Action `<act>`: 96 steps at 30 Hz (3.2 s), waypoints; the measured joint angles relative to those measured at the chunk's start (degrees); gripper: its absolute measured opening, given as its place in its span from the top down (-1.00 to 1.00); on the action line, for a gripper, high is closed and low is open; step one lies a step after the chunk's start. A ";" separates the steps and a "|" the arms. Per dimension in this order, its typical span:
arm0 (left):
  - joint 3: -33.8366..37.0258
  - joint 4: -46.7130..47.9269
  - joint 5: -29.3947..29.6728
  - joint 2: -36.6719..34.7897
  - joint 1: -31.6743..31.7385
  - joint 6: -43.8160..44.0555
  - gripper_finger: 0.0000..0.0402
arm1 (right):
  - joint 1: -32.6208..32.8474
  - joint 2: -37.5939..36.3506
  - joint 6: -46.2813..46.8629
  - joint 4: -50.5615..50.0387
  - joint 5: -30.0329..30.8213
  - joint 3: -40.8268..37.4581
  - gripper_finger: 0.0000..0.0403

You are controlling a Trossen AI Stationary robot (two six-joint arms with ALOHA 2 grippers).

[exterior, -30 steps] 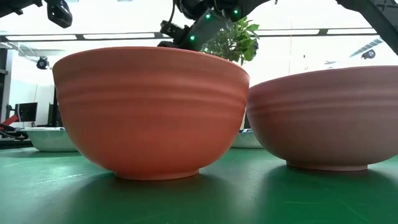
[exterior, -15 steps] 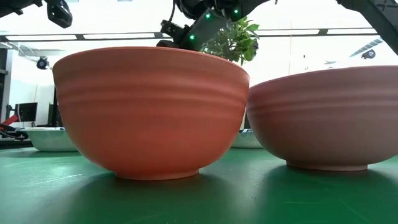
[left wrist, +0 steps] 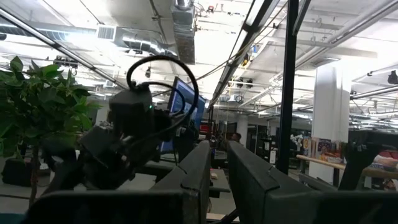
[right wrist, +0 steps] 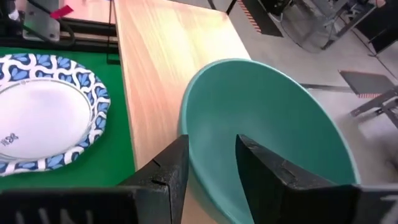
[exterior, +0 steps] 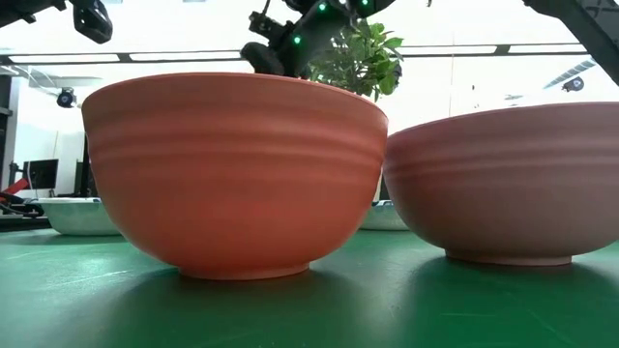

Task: Place and stack bowls onto a shelf
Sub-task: Put the white patterned bowl on the shelf

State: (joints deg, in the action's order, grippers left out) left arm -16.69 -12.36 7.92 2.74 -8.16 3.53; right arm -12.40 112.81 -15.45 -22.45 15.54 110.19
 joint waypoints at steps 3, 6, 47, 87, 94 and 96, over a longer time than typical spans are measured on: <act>0.00 0.00 0.00 0.00 -0.01 0.00 0.81 | 0.05 0.00 0.23 -4.20 1.03 2.55 0.39; 0.00 0.02 0.00 0.00 -0.01 0.00 0.81 | 0.47 -0.04 0.42 -8.64 1.06 5.02 0.39; -1.30 1.43 23.13 20.85 0.02 6.38 0.81 | 21.89 -45.70 8.48 20.90 -2.18 -61.35 0.84; -26.74 66.43 -1.84 66.86 -0.74 22.25 0.11 | 21.59 -49.33 5.84 34.72 -2.47 -76.63 0.84; -25.56 61.98 -1.84 69.66 -0.74 21.98 0.15 | 21.59 -49.33 5.87 34.72 -2.47 -77.07 0.84; -24.65 60.01 -1.86 70.28 -0.74 22.32 0.17 | 21.59 -49.33 5.87 34.71 -2.46 -77.09 0.84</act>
State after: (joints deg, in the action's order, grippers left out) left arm -41.33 47.65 6.07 73.03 -8.91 25.85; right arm 9.19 63.48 -9.58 12.26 13.07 33.10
